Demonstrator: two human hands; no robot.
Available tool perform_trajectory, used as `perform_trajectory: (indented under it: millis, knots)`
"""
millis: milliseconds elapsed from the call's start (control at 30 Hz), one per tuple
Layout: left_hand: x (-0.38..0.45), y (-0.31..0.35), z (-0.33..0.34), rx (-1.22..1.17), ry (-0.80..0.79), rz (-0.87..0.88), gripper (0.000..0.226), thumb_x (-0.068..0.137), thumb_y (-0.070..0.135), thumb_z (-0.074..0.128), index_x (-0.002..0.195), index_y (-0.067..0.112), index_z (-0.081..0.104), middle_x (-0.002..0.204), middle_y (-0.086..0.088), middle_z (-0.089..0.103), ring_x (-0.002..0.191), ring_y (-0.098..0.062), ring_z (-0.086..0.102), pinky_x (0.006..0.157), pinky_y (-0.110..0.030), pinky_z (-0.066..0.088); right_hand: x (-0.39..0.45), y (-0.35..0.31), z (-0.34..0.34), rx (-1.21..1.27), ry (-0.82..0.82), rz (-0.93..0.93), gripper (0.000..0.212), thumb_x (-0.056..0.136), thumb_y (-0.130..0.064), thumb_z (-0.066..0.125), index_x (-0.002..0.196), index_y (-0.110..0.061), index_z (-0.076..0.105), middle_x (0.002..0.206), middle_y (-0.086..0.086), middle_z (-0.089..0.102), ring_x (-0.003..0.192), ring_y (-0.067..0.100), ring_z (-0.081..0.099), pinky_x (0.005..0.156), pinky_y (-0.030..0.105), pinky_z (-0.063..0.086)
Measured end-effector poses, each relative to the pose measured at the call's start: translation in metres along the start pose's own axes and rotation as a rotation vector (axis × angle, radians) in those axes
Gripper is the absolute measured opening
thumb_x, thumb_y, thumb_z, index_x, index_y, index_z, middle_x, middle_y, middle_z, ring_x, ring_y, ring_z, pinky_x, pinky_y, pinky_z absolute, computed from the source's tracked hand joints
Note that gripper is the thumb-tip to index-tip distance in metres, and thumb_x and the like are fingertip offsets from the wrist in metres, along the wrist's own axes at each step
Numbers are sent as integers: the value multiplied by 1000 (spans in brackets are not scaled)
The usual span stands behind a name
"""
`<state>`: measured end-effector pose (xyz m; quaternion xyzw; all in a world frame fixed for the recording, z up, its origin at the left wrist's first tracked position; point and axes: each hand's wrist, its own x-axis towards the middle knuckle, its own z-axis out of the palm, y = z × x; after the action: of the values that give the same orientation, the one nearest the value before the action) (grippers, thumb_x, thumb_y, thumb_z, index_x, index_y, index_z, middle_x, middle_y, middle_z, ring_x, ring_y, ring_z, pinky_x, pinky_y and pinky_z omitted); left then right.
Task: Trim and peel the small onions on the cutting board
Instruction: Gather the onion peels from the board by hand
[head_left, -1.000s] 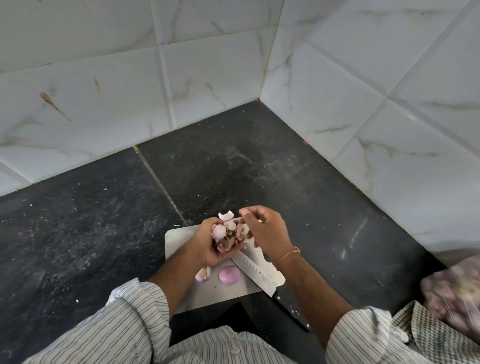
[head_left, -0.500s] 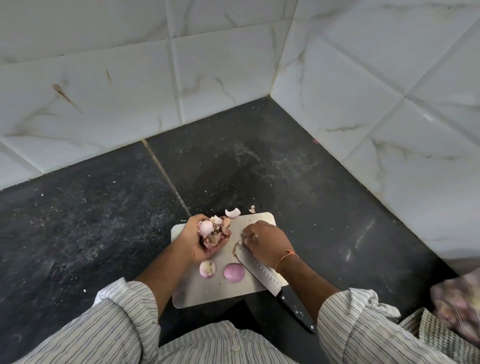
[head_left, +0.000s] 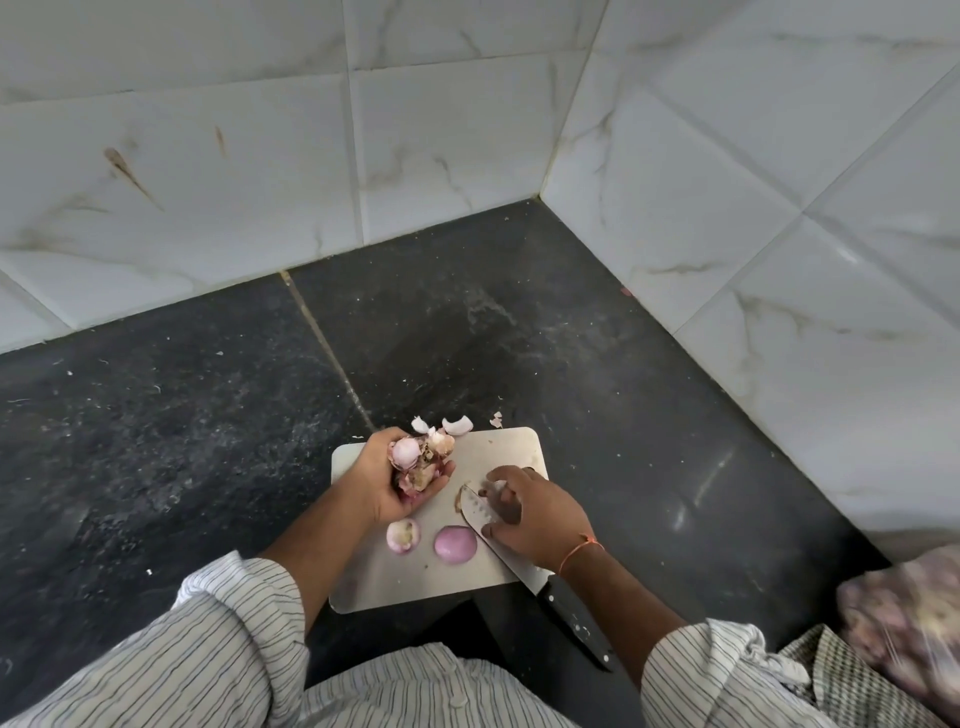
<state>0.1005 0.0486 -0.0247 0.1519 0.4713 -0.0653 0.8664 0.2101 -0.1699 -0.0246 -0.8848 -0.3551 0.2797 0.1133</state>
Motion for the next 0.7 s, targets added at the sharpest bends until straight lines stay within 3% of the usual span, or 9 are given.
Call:
perform_trajectory:
  millis: [233,567,633,700]
  knots:
    - [-5,-5,4,39,-17,-1,40,96,26,48,115,0,72,99,-20,78,84,-34,78,54,-35,66,-19,18,2,58,-18,49,62,78,-52,76,135,-45,55,106,-22,58,101,6,60,90,30,54]
    - [-15,-6,-10,56,7,21,36,97,25,50,113,1,72,102,-22,78,84,-36,77,57,-37,66,-33,36,-7,21,-97,13,70,76,-54,83,139,-46,53,118,-22,55,107,5,58,93,29,54]
    - [-18,-4,-15,56,29,29,37,96,24,50,117,3,72,104,-22,78,84,-36,78,56,-38,66,-28,33,-12,62,-79,4,63,77,-53,82,135,-44,58,116,-22,55,104,4,58,91,27,53]
    - [-21,-1,-19,51,40,31,41,96,25,49,122,3,71,106,-22,78,86,-35,78,55,-39,66,-19,21,-19,79,-11,-12,39,84,-46,77,120,-47,60,117,-19,57,102,7,61,89,25,51]
